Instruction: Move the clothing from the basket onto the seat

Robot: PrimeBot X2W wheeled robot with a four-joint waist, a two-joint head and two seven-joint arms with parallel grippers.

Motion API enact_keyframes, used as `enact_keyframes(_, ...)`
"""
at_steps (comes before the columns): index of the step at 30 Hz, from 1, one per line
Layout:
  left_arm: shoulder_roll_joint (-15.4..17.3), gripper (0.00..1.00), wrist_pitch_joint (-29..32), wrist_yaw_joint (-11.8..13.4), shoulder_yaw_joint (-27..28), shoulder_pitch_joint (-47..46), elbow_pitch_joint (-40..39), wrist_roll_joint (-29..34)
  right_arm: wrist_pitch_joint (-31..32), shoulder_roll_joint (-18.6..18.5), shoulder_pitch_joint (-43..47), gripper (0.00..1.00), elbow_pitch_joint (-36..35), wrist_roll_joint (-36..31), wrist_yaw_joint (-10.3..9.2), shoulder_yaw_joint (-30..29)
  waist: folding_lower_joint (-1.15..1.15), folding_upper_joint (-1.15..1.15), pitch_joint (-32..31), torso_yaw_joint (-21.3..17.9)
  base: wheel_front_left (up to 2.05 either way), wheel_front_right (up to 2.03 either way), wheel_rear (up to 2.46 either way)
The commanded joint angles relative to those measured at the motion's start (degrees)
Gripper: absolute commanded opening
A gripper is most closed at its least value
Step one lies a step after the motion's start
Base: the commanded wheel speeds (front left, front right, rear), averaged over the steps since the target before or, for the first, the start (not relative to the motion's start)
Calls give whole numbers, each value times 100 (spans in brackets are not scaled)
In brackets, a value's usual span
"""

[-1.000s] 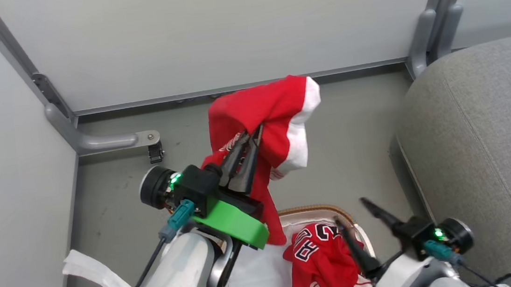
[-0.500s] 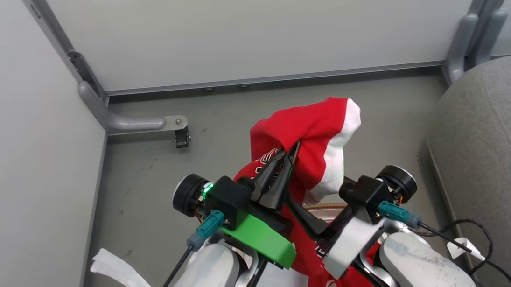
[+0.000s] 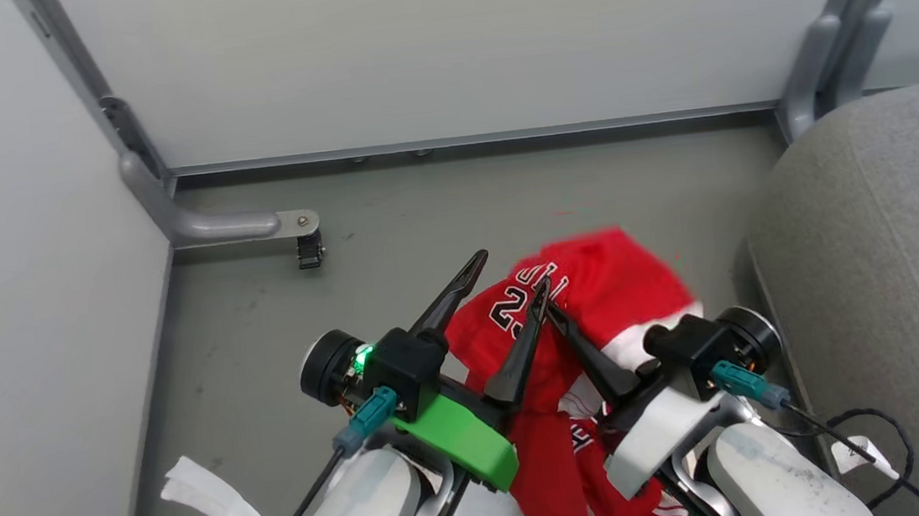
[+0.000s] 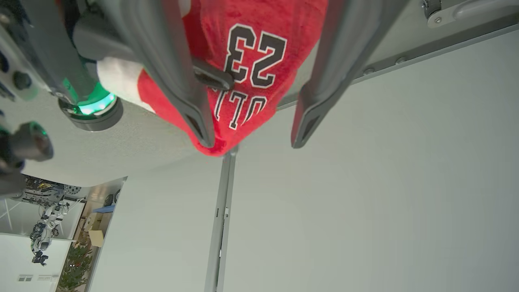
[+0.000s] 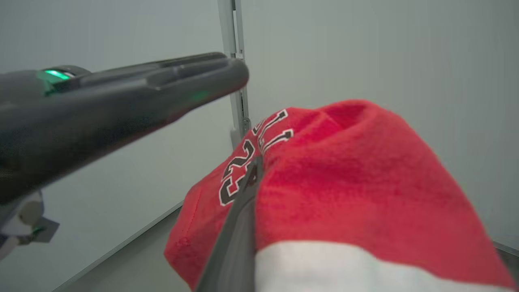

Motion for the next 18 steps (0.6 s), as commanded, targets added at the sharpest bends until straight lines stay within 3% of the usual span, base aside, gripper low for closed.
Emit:
enact_keyframes(1, 2, 100, -21, -18, 63, 92, 10, 45, -12, -53, 96, 0, -58, -9, -5, -40, 0, 10, 93, -581, 0, 0, 0)
enact_keyframes(10, 5, 100, -13, -17, 127, 165, 43, 173, -12, -212, 241, 0, -267, -26, -5, -190, 0, 10, 247, -2001, 0, 0, 0)
enact_keyframes(18, 15, 100, -14, -17, 85, 117, 94, 244, -12, -383, 306, 0, -358, -58, -5, -407, 0, 10, 422, -2684, 0, 0, 0)
